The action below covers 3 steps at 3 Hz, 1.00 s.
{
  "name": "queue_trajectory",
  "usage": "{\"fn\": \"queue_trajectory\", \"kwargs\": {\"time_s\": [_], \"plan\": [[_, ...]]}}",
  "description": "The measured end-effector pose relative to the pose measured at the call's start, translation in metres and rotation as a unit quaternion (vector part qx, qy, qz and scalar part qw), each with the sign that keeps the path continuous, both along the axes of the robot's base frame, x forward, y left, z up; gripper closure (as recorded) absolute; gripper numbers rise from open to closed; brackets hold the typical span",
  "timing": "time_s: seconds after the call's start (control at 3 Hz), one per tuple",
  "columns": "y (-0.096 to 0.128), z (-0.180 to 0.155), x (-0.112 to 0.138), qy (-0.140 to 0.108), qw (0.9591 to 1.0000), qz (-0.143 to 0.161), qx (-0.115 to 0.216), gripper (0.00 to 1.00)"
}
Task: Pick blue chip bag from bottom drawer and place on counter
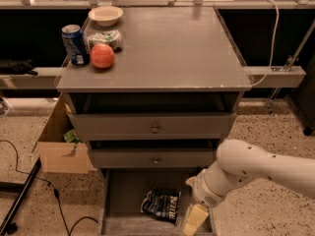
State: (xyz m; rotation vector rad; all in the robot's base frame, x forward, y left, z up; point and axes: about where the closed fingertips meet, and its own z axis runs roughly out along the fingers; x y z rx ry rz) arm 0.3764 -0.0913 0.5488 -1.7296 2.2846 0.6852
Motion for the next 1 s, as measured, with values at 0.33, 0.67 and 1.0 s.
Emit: {"fn": "queue_trajectory", "kwargs": {"time_s": [0.33,0.67,1.0], "plan": [[0.0107,-0.0175,-0.0021,0.016,0.9995,-0.001,0.029,0.00],[0.0140,-0.0269,-0.0001,0.026,0.9972,-0.026,0.066,0.00],[0.0092,-0.0228,0.0002,0.007,0.9934,-0.084,0.078,0.00]]}}
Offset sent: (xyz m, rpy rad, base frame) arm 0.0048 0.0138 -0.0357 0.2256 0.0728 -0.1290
